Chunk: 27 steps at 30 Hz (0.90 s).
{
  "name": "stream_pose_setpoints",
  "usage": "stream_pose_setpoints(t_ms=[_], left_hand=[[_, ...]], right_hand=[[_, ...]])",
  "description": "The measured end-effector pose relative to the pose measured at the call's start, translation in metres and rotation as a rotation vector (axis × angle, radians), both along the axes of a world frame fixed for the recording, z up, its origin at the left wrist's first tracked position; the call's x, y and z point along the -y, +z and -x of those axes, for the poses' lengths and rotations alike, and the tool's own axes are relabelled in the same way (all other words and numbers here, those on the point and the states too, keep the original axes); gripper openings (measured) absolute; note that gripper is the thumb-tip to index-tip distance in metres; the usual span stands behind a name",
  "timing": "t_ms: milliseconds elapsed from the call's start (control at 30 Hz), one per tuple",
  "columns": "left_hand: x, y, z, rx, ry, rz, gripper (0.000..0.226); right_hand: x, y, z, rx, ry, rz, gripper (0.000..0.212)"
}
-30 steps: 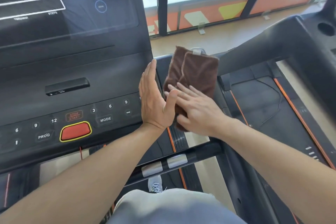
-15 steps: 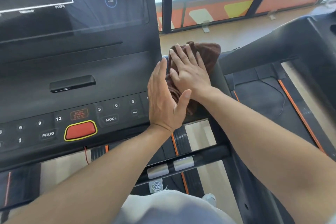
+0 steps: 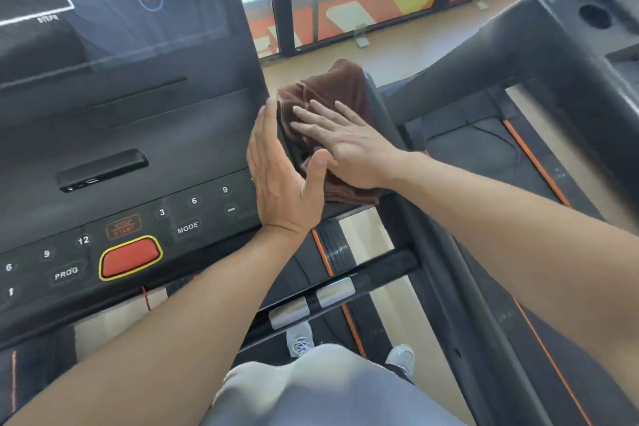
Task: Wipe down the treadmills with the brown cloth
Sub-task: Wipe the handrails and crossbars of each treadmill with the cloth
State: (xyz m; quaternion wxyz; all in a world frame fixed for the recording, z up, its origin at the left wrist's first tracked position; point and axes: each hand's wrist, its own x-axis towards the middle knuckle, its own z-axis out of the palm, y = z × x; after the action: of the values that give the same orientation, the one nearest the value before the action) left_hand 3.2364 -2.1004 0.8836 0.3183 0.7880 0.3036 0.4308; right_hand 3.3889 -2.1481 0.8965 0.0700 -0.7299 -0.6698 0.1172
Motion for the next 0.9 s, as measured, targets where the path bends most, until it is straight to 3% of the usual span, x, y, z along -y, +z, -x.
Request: stream_pose_setpoints(t_ms=[167,233,367,500,633,900], left_hand=[[-0.002,-0.002,-0.004,-0.073,0.058,0.042,0.084],[-0.002,-0.003,-0.004,-0.077,0.06,0.045,0.082],[-0.002,-0.003,-0.004,-0.058,0.041,0.013,0.081],[-0.001,-0.003,-0.003,-0.024,0.019,-0.004,0.088],[0.0,-0.003,-0.001,0.008,-0.015,-0.013,0.094],[0.0,-0.001,0.003,0.062,-0.023,0.028,0.104]], right_hand=[[0.054,-0.002,-0.014,-0.016,-0.133,-0.063,0.052],[0.052,0.005,-0.033,-0.013,-0.282,-0.055,0.055],[0.035,0.004,-0.031,-0.272,-0.7,-0.064,0.059],[0.016,-0.013,0.007,-0.093,-0.906,-0.104,0.066],[0.018,-0.022,0.032,0.093,-0.819,-0.126,0.065],[0.0,-0.025,0.054,0.086,-0.29,-0.11,0.063]])
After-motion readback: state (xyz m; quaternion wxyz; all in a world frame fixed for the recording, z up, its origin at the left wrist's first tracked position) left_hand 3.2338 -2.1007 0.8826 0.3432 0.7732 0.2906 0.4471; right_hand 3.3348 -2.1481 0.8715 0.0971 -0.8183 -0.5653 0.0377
